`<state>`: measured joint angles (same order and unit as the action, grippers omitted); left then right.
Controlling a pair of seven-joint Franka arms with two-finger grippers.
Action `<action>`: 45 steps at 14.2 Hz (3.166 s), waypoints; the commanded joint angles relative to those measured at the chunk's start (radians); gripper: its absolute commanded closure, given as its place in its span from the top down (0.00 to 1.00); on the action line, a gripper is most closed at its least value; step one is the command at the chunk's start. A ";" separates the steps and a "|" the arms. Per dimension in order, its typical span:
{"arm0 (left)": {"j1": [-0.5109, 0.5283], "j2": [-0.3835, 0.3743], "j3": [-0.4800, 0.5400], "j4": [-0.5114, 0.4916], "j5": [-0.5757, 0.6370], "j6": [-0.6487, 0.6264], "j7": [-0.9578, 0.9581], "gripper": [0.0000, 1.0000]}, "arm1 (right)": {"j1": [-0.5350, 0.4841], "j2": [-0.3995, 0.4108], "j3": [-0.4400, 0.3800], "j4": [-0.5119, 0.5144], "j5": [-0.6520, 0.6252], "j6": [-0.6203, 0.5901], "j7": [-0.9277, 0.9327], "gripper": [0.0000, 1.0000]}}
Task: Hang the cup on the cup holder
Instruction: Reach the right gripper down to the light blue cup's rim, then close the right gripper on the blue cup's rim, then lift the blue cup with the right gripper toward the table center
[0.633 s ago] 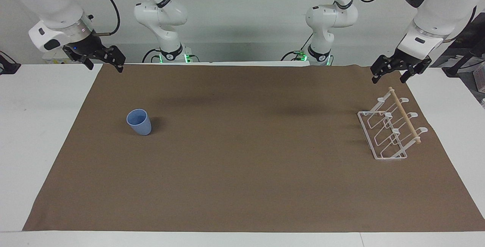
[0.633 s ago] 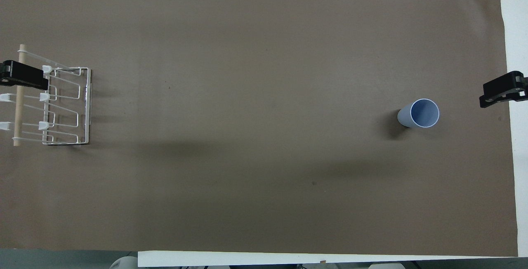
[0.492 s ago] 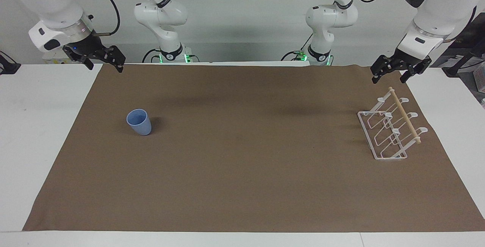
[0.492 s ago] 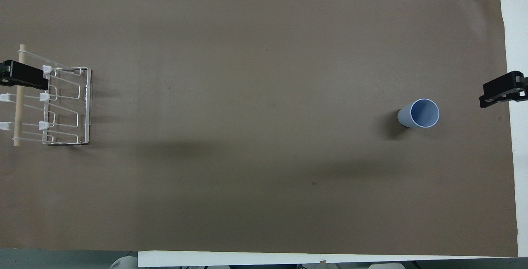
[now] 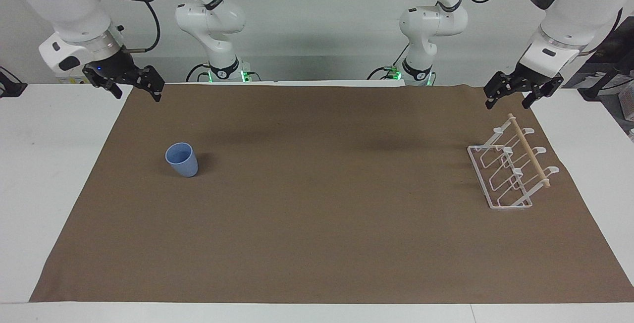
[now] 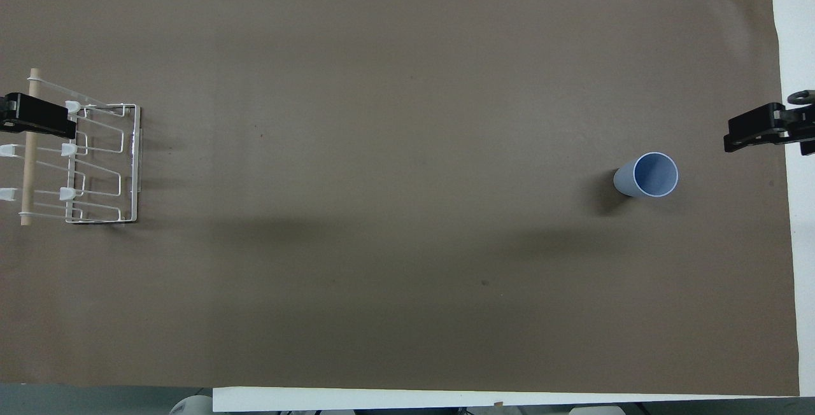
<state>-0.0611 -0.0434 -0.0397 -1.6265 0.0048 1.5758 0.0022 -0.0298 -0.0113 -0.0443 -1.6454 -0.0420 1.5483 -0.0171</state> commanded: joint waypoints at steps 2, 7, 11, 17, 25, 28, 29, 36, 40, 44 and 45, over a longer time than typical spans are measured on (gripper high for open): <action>0.000 -0.015 0.003 -0.006 -0.011 -0.002 0.007 1.00 | -0.053 -0.024 0.001 -0.243 0.061 0.257 -0.180 1.00; 0.000 -0.015 0.003 -0.006 -0.011 -0.002 0.007 1.00 | -0.087 0.037 0.001 -0.411 0.100 0.485 -0.359 0.98; -0.002 -0.015 0.003 -0.006 -0.011 -0.002 0.007 1.00 | -0.075 0.100 0.001 -0.418 0.105 0.520 -0.337 0.93; -0.006 -0.015 0.003 -0.007 -0.011 -0.007 0.007 1.00 | -0.071 0.102 0.003 -0.468 0.105 0.564 -0.333 0.79; -0.008 -0.015 0.003 -0.007 -0.011 -0.007 0.007 1.00 | -0.075 0.140 0.003 -0.452 0.105 0.549 -0.376 0.00; -0.008 -0.016 0.003 -0.007 -0.009 -0.005 0.007 1.00 | -0.050 0.161 0.020 -0.317 0.190 0.379 -0.371 0.00; -0.008 -0.016 0.003 -0.007 -0.009 -0.005 0.009 1.00 | -0.024 0.165 0.021 -0.271 0.268 0.310 -0.341 0.00; 0.003 -0.021 0.004 -0.012 -0.008 -0.014 0.004 1.00 | 0.161 0.082 0.104 -0.244 0.698 0.219 0.040 0.00; -0.005 -0.029 0.004 -0.004 -0.006 -0.060 -0.008 1.00 | 0.176 0.077 0.106 -0.266 0.933 0.260 0.095 0.00; -0.025 -0.062 -0.005 -0.071 -0.112 -0.045 -0.392 1.00 | 0.309 0.079 0.106 -0.309 1.053 0.430 0.235 0.00; -0.029 -0.075 -0.008 -0.102 -0.150 -0.015 -0.501 1.00 | 0.347 0.082 0.106 -0.309 1.053 0.491 0.259 0.00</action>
<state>-0.0739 -0.0684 -0.0459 -1.6466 -0.0821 1.5202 -0.3150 0.2455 0.0778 0.0605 -1.9336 0.9851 1.9455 0.1828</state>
